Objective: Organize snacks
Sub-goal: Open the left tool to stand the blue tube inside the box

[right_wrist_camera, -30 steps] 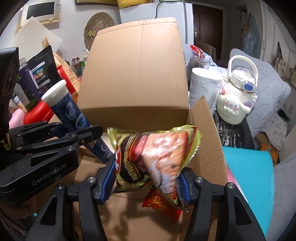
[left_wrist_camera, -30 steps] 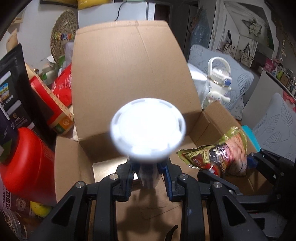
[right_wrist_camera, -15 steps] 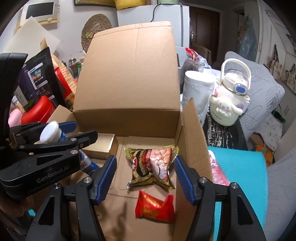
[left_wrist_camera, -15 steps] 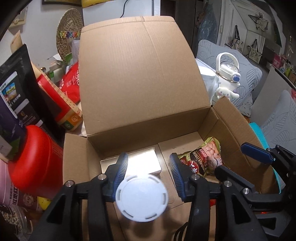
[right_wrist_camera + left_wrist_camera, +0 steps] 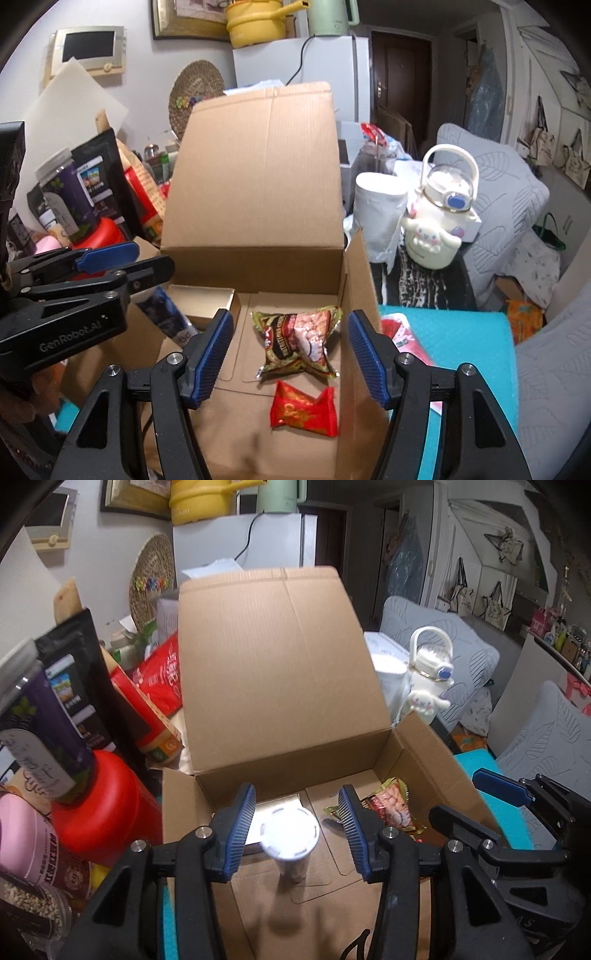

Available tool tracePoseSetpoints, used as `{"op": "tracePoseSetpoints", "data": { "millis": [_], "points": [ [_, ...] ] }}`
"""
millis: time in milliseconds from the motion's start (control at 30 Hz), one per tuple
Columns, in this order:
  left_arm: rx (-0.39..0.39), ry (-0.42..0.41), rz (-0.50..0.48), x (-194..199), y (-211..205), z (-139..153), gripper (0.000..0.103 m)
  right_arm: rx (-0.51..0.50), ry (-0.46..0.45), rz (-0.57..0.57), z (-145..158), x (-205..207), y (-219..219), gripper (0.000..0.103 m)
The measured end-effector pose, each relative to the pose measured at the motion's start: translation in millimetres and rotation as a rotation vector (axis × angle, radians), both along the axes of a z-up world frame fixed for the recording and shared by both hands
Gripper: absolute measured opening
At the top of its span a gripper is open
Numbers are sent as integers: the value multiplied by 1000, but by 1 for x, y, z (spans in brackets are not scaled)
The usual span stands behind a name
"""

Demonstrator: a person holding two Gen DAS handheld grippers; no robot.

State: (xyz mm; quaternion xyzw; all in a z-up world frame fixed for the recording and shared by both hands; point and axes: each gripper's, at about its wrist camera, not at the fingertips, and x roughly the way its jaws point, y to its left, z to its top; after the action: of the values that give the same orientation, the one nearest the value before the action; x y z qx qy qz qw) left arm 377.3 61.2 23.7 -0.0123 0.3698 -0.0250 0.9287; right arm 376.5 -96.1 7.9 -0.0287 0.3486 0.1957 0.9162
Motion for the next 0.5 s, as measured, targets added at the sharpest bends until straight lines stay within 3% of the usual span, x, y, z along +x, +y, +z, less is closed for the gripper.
{"op": "tracePoseSetpoints", "data": {
  "millis": [500],
  "points": [
    [-13, -104, -52, -53, -13, 41, 47, 16, -105, -6, 41, -58, -13, 65]
  ]
}}
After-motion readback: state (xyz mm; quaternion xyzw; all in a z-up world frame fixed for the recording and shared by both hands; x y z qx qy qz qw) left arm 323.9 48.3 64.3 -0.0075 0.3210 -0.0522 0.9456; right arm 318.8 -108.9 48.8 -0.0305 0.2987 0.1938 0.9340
